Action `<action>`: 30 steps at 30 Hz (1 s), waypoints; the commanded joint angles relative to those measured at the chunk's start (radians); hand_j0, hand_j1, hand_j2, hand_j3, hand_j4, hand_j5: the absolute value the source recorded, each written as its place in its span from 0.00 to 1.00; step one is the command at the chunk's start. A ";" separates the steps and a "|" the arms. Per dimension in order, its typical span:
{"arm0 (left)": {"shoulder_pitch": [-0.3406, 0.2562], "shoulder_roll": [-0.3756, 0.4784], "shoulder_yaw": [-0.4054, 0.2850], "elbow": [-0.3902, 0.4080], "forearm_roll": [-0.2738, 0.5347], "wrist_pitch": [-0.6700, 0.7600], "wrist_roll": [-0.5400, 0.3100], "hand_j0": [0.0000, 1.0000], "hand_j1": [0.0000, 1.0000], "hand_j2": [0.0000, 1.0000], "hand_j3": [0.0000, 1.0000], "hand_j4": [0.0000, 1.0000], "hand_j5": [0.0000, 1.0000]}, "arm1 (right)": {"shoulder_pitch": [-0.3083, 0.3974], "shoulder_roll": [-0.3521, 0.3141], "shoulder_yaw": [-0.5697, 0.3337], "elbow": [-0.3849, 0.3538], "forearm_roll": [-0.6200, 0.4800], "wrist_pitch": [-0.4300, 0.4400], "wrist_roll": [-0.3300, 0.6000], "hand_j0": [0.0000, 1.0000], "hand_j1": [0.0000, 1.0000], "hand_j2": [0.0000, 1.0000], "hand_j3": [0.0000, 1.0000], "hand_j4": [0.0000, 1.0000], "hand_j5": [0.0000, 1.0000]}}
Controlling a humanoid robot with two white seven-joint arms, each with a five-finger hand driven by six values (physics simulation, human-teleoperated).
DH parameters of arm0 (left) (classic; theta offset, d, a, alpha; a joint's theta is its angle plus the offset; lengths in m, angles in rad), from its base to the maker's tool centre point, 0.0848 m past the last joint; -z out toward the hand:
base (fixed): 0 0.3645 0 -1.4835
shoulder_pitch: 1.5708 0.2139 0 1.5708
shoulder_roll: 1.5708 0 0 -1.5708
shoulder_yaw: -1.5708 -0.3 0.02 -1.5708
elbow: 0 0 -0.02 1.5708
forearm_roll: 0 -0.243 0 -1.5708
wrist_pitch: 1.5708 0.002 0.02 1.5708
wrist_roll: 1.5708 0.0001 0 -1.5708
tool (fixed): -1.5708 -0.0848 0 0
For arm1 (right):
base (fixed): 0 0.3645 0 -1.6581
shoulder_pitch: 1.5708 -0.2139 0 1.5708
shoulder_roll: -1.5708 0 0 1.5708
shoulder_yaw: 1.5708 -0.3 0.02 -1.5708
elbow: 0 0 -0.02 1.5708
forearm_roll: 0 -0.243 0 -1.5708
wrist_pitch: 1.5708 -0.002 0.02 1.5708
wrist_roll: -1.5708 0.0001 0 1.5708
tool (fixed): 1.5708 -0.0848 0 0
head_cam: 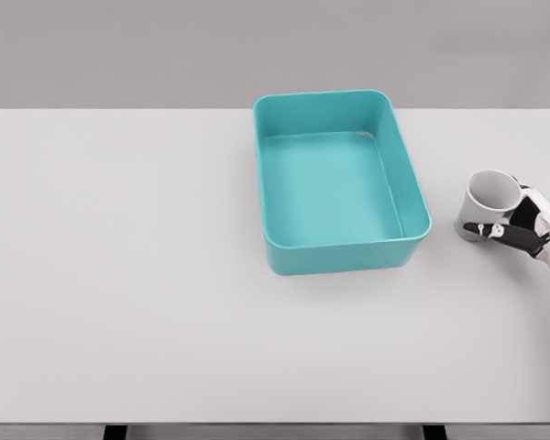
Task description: Put the paper cup into the basket with your right arm
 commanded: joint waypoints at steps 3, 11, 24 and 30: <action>0.000 0.000 0.000 0.000 0.000 -0.001 0.000 1.00 1.00 1.00 1.00 1.00 1.00 | 0.000 -0.002 -0.007 -0.002 -0.013 0.000 0.000 0.49 0.49 0.49 0.49 0.49 0.49; 0.000 0.000 0.001 0.000 0.000 0.001 0.000 1.00 1.00 1.00 1.00 1.00 1.00 | -0.008 -0.002 -0.031 -0.064 -0.016 0.000 0.000 0.49 0.49 0.49 0.49 0.49 0.49; 0.000 0.000 0.000 0.000 0.000 -0.001 0.000 1.00 1.00 1.00 1.00 1.00 1.00 | -0.021 -0.002 -0.042 -0.151 -0.013 -0.004 0.000 0.49 0.49 0.49 0.49 0.49 0.49; 0.000 0.000 0.000 0.000 0.000 0.001 0.000 1.00 1.00 1.00 1.00 1.00 1.00 | -0.051 0.000 -0.039 -0.153 -0.004 -0.010 0.000 0.49 0.49 0.49 0.49 0.49 0.49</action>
